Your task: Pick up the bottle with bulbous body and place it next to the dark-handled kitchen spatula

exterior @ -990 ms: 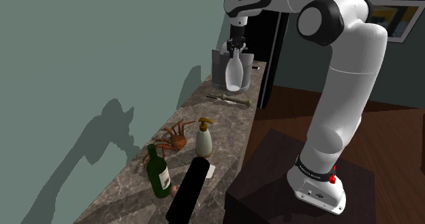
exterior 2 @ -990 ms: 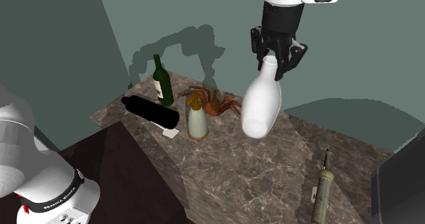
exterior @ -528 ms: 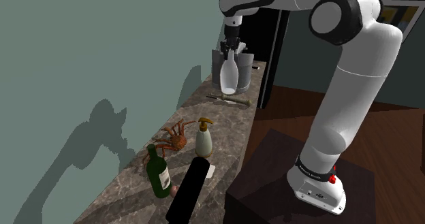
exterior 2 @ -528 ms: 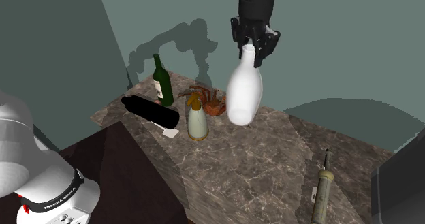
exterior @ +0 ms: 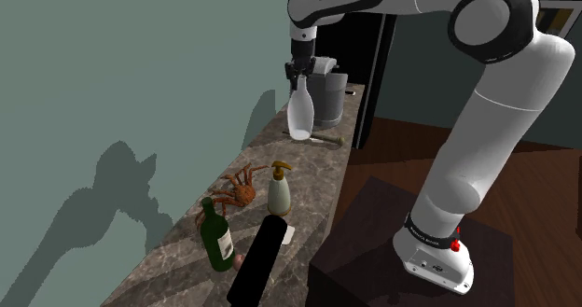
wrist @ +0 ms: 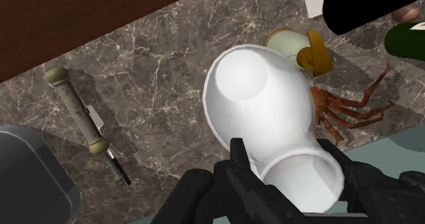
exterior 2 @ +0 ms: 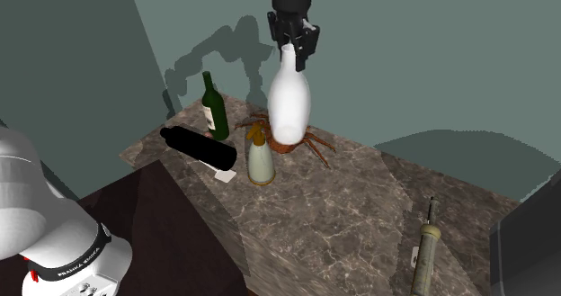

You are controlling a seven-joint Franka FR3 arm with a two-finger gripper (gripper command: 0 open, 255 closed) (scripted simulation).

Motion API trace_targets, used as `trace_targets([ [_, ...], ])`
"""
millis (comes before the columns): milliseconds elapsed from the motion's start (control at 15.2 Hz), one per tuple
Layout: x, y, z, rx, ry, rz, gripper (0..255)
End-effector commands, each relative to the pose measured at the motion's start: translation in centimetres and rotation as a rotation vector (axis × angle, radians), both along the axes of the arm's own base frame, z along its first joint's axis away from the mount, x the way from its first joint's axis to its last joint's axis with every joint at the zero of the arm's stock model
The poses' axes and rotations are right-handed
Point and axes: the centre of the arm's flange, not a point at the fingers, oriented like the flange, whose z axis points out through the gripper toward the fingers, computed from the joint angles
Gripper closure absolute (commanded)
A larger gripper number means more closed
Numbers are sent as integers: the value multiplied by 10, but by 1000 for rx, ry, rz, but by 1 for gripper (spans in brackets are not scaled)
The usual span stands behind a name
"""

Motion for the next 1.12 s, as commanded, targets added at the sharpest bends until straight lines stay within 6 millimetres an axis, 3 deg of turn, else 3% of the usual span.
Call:
trace_targets([
  [0, -1, 28, 2, 0, -1, -2, 255],
  [1056, -11, 239, 2, 0, -1, -2, 255],
])
